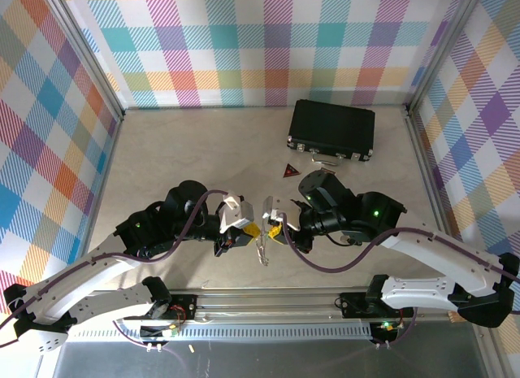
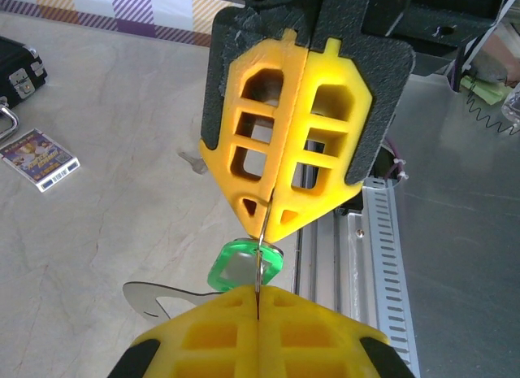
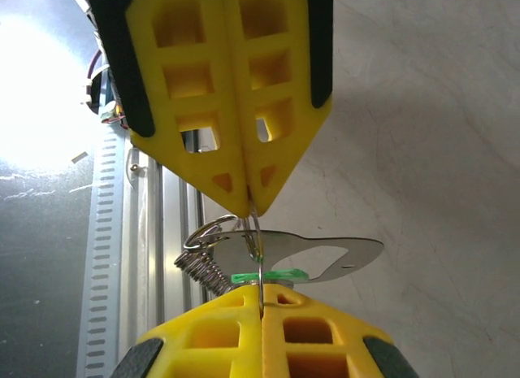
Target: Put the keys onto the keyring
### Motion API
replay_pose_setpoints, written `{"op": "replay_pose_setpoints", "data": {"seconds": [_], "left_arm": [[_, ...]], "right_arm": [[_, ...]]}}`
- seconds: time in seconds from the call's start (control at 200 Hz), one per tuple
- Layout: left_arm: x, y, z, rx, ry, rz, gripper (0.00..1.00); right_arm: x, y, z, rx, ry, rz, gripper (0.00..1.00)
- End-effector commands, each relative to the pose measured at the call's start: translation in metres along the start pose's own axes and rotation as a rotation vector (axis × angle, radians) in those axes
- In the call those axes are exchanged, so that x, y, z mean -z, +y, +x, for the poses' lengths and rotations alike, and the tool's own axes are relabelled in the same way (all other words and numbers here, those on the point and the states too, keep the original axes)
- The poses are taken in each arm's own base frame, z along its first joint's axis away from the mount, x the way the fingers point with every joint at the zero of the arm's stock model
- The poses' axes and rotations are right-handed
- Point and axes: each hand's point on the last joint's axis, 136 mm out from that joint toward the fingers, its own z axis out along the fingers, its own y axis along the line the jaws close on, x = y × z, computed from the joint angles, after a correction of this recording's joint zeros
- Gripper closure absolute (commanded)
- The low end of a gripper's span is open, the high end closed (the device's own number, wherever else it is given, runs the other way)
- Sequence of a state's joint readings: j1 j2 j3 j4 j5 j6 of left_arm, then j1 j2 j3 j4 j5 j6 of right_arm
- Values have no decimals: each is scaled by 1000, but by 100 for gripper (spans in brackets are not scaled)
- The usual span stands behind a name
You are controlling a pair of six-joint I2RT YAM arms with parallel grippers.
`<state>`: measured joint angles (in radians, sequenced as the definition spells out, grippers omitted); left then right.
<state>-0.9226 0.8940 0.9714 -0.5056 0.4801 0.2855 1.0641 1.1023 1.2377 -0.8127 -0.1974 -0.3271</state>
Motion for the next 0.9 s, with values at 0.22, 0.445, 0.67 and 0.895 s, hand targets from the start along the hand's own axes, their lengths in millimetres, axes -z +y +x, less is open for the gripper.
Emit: {"op": "replay_pose_setpoints", "data": {"seconds": [0.22,0.445,0.67,0.895], "left_arm": [[2,-6,-6,-36,-20,17,100],[3,-7,-6,-37,-21,19,100],[3,-7,-7,-38,-24,18,100],[3,-7,-7,-39,-23,16,100]], "right_arm": [[6,4,-11,36,-30,-8,100],[3,4,-13,40,-33,-12,100],[3,4,-14,42,-34,-9,100],[6,1,-10,41,-13,13,100]]}}
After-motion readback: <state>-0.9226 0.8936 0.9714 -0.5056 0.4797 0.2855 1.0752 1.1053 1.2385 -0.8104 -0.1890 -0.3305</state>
